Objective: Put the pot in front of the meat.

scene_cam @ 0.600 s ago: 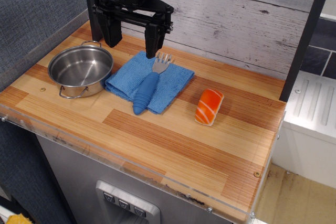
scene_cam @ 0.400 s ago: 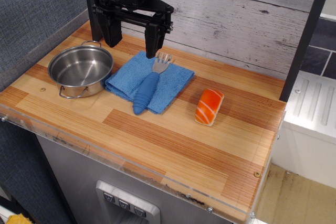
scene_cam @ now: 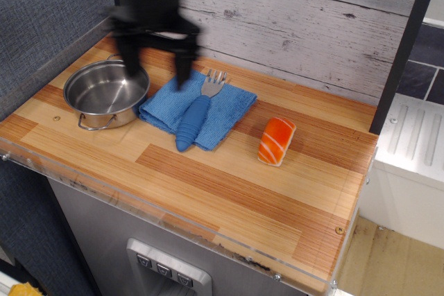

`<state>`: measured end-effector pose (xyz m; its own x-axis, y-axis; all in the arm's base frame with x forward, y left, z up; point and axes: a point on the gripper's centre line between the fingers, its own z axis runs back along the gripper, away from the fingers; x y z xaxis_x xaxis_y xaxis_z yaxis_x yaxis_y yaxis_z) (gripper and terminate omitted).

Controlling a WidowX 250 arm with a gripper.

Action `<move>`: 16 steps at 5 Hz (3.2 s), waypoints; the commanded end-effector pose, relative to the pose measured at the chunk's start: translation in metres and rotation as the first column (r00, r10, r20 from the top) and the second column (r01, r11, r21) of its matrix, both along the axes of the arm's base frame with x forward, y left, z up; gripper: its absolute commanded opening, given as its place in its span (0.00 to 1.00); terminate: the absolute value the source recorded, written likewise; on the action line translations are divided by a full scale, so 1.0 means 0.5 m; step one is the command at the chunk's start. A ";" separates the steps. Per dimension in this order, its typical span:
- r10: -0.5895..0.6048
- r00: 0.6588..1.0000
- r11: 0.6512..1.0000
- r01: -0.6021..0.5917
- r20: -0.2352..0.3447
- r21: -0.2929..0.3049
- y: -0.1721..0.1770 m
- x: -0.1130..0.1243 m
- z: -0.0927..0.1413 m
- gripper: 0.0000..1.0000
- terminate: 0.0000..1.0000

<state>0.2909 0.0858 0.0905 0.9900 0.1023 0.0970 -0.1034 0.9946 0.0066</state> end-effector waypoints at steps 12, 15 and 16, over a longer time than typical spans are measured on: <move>0.049 0.997 0.999 -0.049 0.062 -0.011 -0.147 -0.037 0.049 0.00 0.00; -0.008 0.997 0.999 0.012 -0.071 0.051 -0.151 -0.086 -0.037 0.00 0.00; -0.102 0.987 0.994 0.108 -0.126 0.036 -0.190 -0.083 -0.086 0.00 0.00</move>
<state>0.2538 -0.0140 0.0347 0.9980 -0.0058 -0.0624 0.0092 0.9985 0.0544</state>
